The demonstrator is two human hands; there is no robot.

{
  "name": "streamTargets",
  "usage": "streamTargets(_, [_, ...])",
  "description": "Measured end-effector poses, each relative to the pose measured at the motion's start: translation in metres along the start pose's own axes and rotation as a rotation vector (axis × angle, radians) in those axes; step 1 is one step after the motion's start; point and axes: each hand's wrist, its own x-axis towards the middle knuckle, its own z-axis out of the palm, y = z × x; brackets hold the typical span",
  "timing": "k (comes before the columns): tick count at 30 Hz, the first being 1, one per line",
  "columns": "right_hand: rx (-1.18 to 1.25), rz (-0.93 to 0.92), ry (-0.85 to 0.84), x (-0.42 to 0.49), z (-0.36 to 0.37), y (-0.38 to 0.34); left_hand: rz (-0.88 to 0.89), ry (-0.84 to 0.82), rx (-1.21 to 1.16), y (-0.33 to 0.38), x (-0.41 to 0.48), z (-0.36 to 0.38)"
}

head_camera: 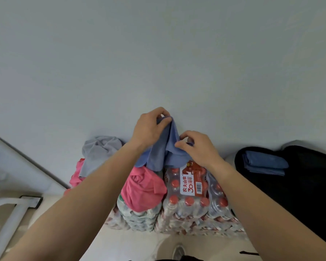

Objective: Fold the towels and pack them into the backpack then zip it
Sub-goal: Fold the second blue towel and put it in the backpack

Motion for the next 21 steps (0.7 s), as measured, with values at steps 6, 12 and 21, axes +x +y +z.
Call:
streamTargets(6, [-0.208, 0.001, -0.074, -0.002, 0.003, 0.007, -0.023, 0.046, 0.029, 0.004, 0.011, -0.018])
streamTargets(12, [-0.322, 0.194, -0.140, 0.009, -0.020, 0.023, -0.012, -0.122, 0.045, 0.019, 0.016, -0.025])
streamTargets(21, [0.076, 0.005, 0.030, 0.036, -0.035, -0.036, -0.064, -0.150, -0.202, 0.019, 0.001, -0.003])
